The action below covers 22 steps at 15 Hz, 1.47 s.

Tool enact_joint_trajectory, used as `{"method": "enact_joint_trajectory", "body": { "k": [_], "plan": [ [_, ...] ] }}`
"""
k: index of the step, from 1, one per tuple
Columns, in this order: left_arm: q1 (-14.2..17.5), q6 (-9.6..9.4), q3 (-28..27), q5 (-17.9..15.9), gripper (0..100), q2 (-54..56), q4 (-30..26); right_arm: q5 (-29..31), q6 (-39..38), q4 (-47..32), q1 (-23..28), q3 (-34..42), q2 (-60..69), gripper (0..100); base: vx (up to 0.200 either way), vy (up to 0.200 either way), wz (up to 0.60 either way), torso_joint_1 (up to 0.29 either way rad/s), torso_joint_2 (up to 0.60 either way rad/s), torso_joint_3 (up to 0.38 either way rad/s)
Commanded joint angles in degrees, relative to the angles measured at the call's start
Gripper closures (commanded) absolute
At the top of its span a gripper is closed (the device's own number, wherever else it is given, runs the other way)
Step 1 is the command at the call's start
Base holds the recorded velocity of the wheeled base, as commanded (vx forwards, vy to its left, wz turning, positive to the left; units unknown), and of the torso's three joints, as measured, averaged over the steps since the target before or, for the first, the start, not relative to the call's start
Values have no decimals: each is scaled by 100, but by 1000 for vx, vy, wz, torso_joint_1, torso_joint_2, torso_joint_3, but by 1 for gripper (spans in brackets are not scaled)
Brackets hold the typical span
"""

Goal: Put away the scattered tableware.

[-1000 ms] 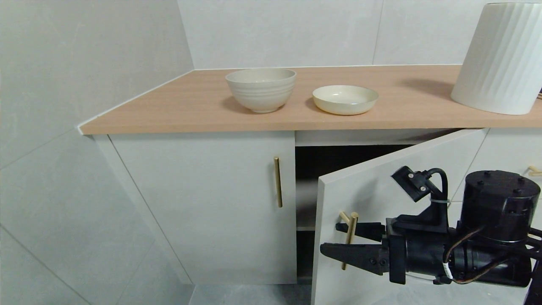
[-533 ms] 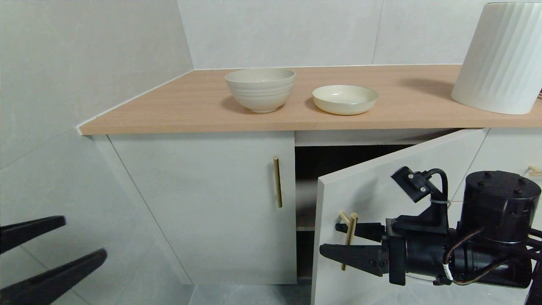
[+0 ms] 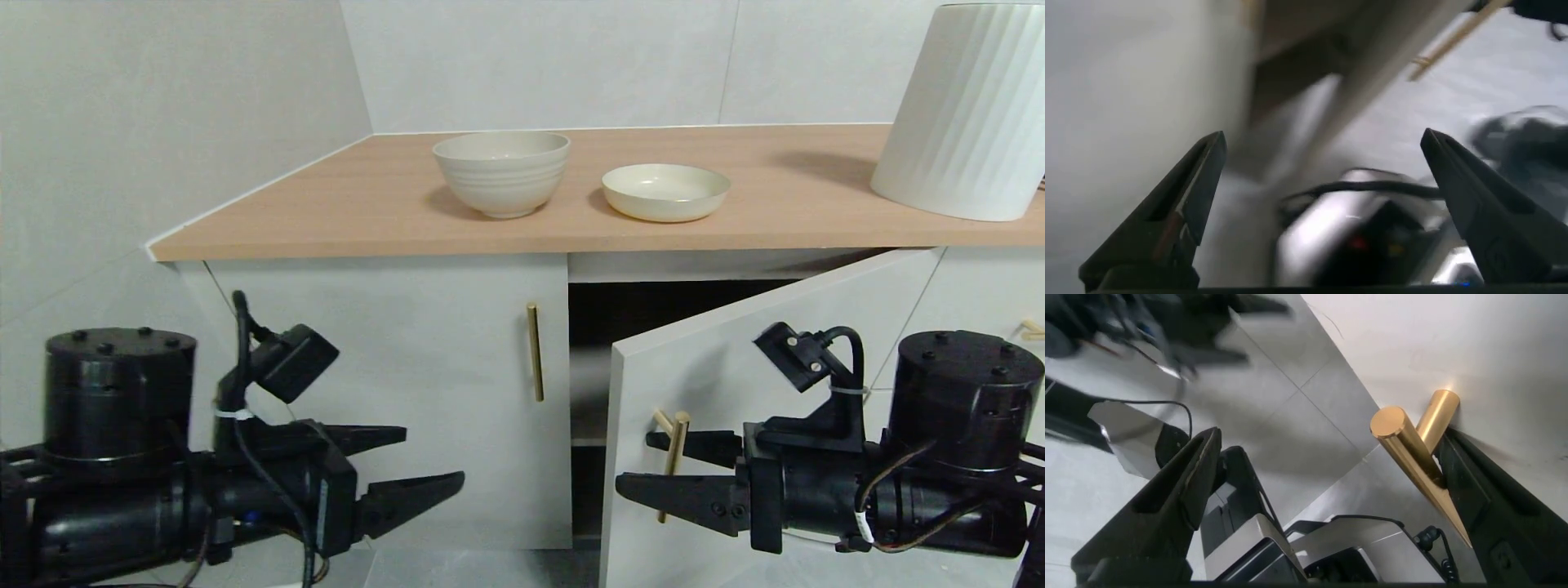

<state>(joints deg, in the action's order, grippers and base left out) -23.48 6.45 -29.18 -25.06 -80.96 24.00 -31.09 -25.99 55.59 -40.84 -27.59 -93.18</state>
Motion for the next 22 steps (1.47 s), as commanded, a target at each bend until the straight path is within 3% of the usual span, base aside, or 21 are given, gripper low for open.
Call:
{"method": "enact_joint_trajectory", "body": {
  "k": [1, 2, 4, 5, 8, 10, 12, 15, 17, 18, 20, 22],
  "plan": [
    [-342, 287, 247, 10, 0, -728, 324, -3, -3, -4, -3, -1, -24, 0, 0, 0, 0, 0, 0, 0],
    [-359, 410, 247, 10, 0, -799, 447, -3, -3, -4, -3, -1, -24, 0, 0, 0, 0, 0, 0, 0],
    [-359, 410, 247, 10, 0, -816, 465, -3, -3, -4, -3, -1, -24, 0, 0, 0, 0, 0, 0, 0],
    [-359, 419, 238, 10, 100, -825, 474, -3, -3, -4, -3, -1, -24, 0, 0, 0, 0, 0, 0, 0],
    [-359, 410, 203, 10, 100, -931, 579, -3, -3, -13, -3, -1, -24, 0, 0, 0, 0, 0, 0, 0],
    [-359, 410, 203, 81, 100, -1089, 1010, -3, 6, -4, -3, -10, -24, 0, 0, 0, 0, 0, 0, 0],
    [-377, 392, 159, 353, 100, -1379, 1581, 6, 6, -4, -3, -27, -15, 0, 0, 0, 0, 0, 0, 0],
    [-526, 419, -544, 520, 100, -2328, 2706, 32, 6, -4, -3, -19, 11, 0, 0, 0, 0, 0, 0, 0],
    [-596, 568, -922, 599, 100, -2609, 3066, 32, 15, -4, -3, -10, 20, 0, 0, 0, 0, 0, 0, 0],
    [-834, 1078, -1142, 564, 100, -2776, 3480, 32, 24, -4, -12, -1, 99, 0, 0, 0, 0, 0, 0, 0],
    [-1229, 1500, -1125, 582, 100, -3128, 3893, 32, 33, -4, -21, 8, 116, 0, 0, 0, 0, 0, 0, 0],
    [-1387, 1508, -1019, 626, 100, -3559, 4534, 24, 33, -4, -21, 43, 108, 0, 0, 0, 0, 0, 0, 0]
  ]
}}
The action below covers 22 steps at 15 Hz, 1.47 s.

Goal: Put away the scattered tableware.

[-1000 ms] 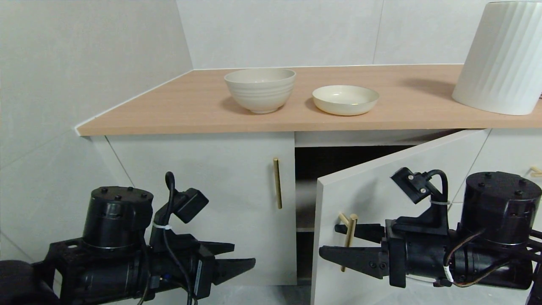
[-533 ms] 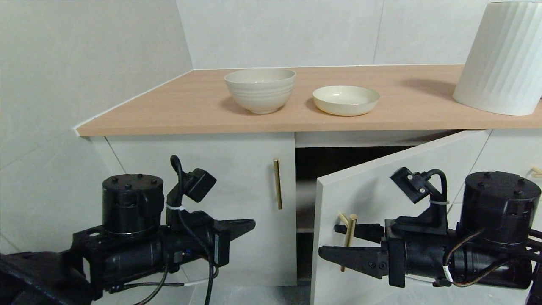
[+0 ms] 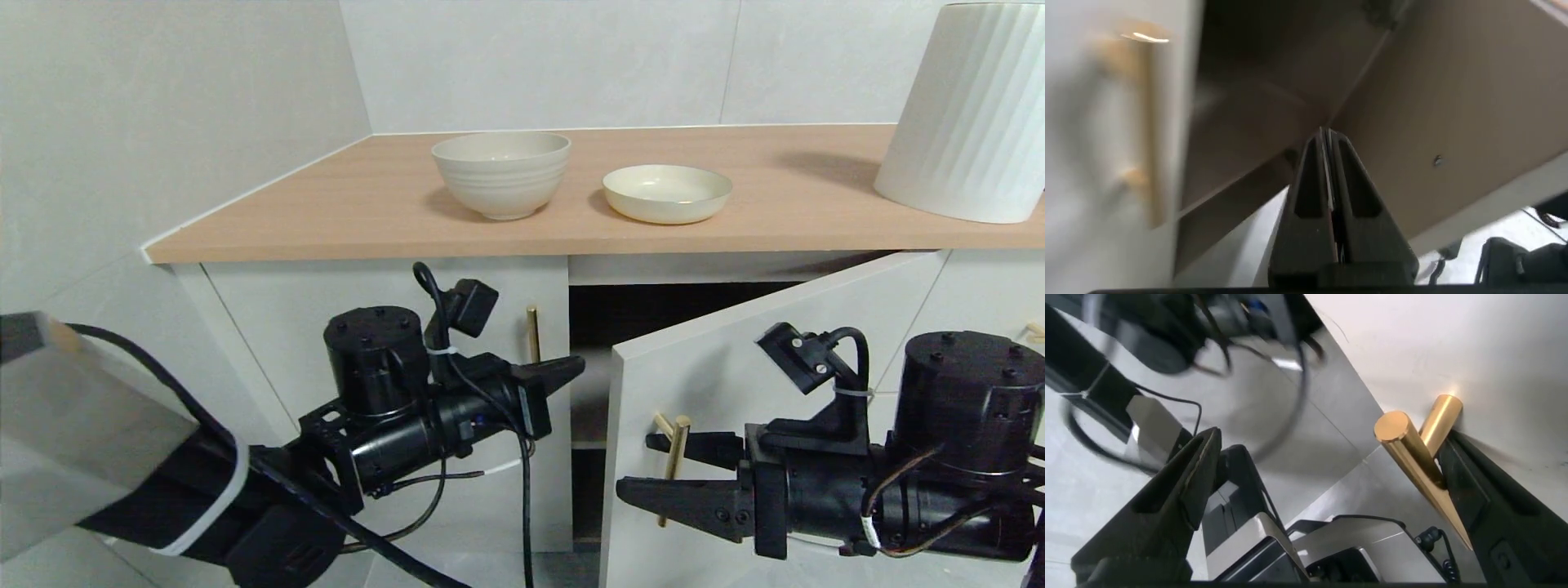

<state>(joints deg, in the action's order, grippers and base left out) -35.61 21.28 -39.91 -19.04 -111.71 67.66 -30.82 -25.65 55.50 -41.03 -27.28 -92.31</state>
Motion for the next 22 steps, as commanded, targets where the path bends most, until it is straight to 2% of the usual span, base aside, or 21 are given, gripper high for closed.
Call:
{"method": "enact_joint_trajectory", "body": {
  "k": [1, 2, 5, 9, 14, 16, 18, 19, 22],
  "plan": [
    [-289, 16, 36, 58, 100, -843, 626, -3, 7, 4, -1, 56, 20, 0, 0, 0, 0, 0, 0, 0],
    [-429, 34, 27, 120, 100, -1037, 872, 6, 69, 4, -1, 109, 46, 0, 0, 0, 0, 0, 0, 0],
    [-649, 25, 19, 225, 100, -1107, 907, 173, 543, 4, 16, 197, 108, 0, 0, 0, 0, 0, 0, 0],
    [-658, 25, -8, 225, 100, -1080, 960, 990, 737, -22, 16, 188, 99, 0, 0, 0, 0, 0, 0, 0],
    [-658, 7, 1, 225, 100, -1072, 977, 1052, 790, -198, 96, 338, 582, 0, 0, 0, 0, 0, 0, 0],
    [-658, -2, 27, 225, 100, -1019, 977, 1201, 1150, -1015, 245, 285, 1198, 0, 0, 0, 0, 0, 0, 0],
    [-658, -2, 45, 225, 100, -861, 942, 2414, 1554, -1938, 263, 127, 1698, 0, 0, 0, 0, 0, 0, 0],
    [-649, -2, 54, 225, 100, -817, 933, 2651, 1554, -2307, 254, 109, 2015, 0, 0, 0, 0, 0, 0, 0],
    [-658, -2, 62, 225, 100, -808, 872, 2387, 1510, -3415, 236, 109, 2797, 0, 0, 0, 0, 0, 0, 0]
  ]
}}
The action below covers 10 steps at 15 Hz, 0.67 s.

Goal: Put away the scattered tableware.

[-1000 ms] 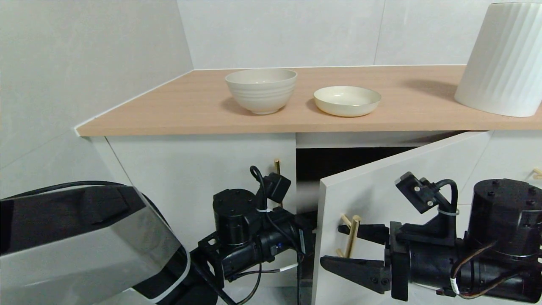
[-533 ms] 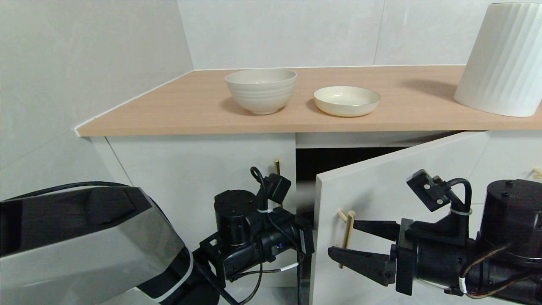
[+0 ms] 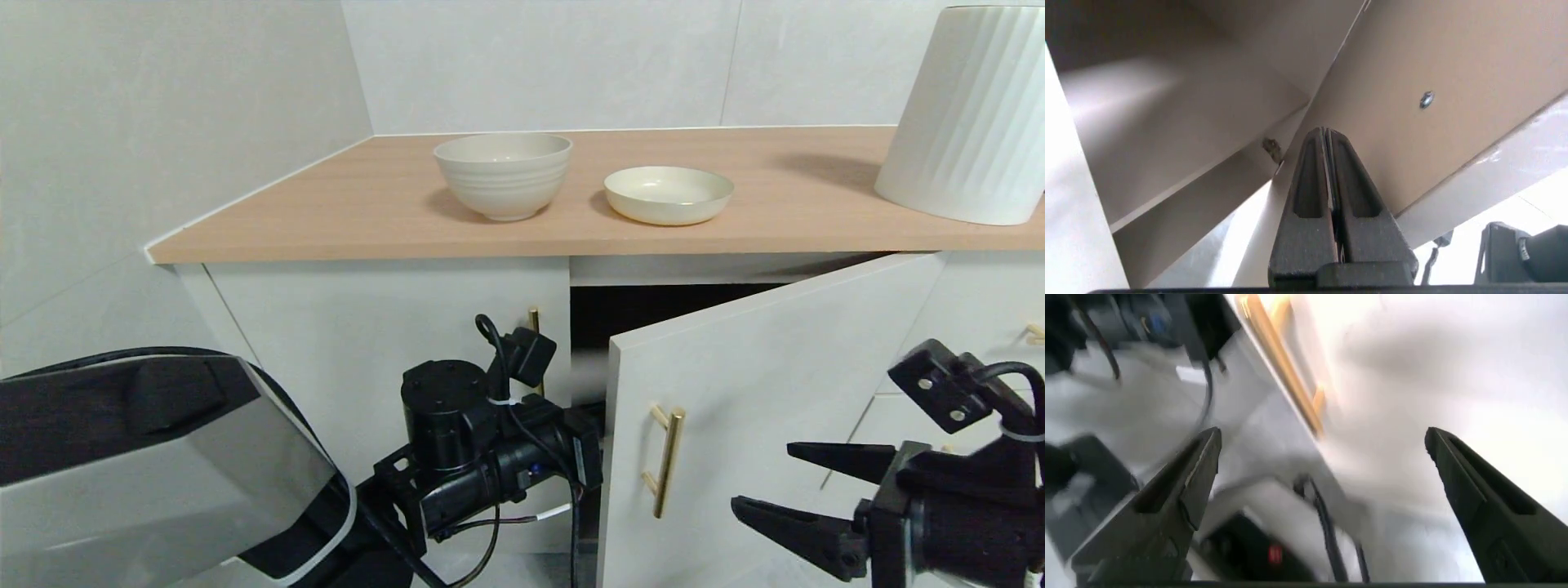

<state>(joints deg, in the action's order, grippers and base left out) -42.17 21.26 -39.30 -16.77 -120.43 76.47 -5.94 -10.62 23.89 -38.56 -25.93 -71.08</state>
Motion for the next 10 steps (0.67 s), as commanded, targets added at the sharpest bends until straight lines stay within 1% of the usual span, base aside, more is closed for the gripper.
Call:
{"method": "enact_joint_trajectory", "body": {
  "k": [1, 4, 9, 10],
  "plan": [
    [-2, 1, 2, -1, 100, 72, -62, -232, -10, -368, -11, -17, 798, 0, 0, 0, 0, 0, 0, 0],
    [-11, 1, 2, -1, 100, 20, -133, -329, -37, -579, -20, -9, 877, 0, 0, 0, 0, 0, 0, 0],
    [-72, 1, -157, -28, 100, 81, -458, -364, -37, -632, -196, 18, 851, 0, 0, 0, 0, 0, 0, 0],
    [-81, 1, -174, -28, 100, 90, -493, -364, -37, -632, -213, 18, 842, 0, -200, 0, 0, 2, 2, 7]
  ]
}}
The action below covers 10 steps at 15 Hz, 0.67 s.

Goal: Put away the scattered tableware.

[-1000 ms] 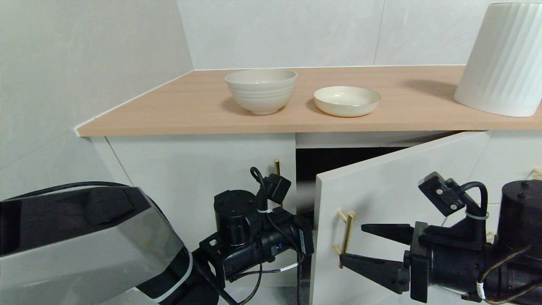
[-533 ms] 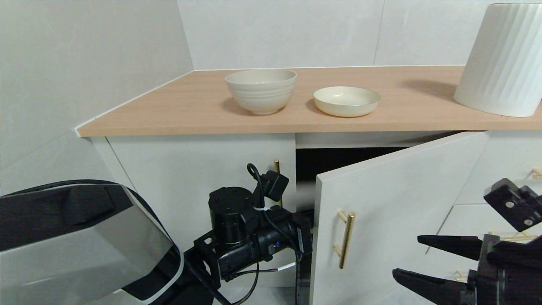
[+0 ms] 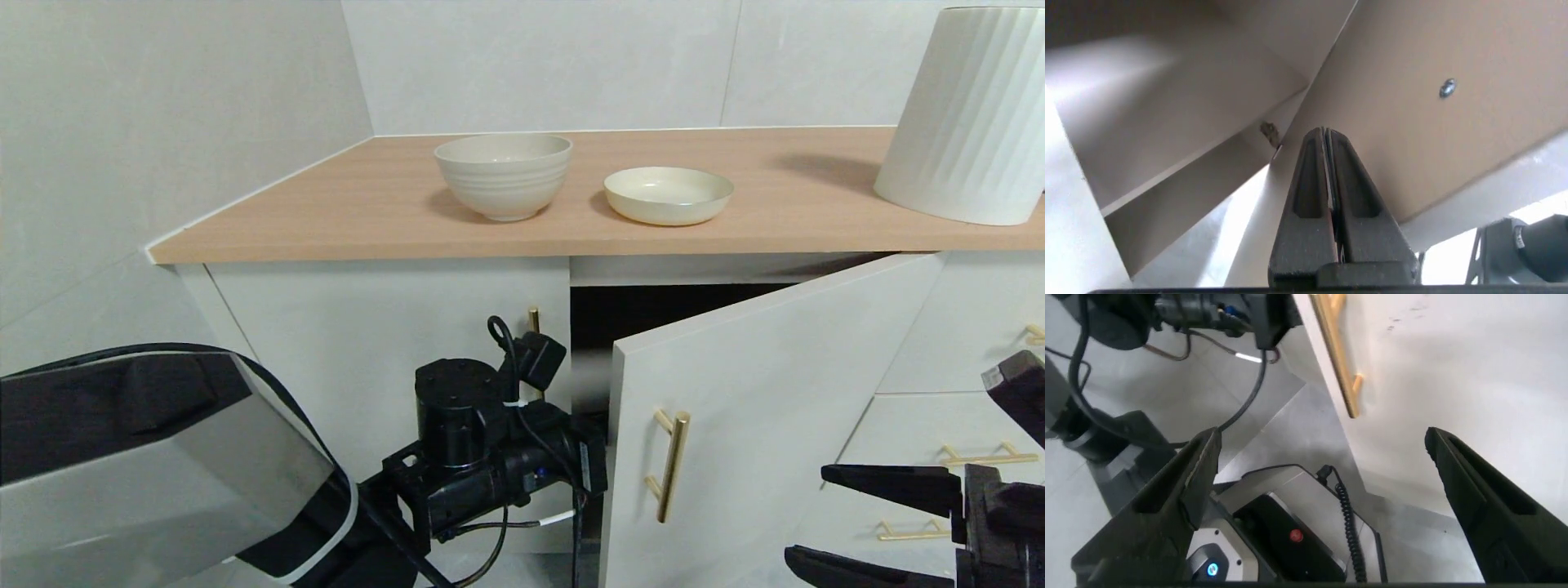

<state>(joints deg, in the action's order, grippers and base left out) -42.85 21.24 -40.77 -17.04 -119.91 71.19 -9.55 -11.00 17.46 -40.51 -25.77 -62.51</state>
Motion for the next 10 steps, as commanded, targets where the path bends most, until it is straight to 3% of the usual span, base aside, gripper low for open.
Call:
{"method": "enact_joint_trajectory", "body": {
  "k": [1, 5, 10],
  "plan": [
    [-22, 3, -89, -1, 100, 108, -79, -3, 1, -23, -71, 2, -6, 0, -200, 0, 0, 2, 7, 2],
    [-224, -5, -459, -1, 100, 222, -721, -3, 1, -32, -80, 11, 73, 0, -200, 0, 0, 6, 4, -4],
    [-241, 3, -1179, -1, 100, 73, -1389, 5, 1, -32, -168, 55, 99, 0, 0, 0, 0, 0, 0, 0]
  ]
}}
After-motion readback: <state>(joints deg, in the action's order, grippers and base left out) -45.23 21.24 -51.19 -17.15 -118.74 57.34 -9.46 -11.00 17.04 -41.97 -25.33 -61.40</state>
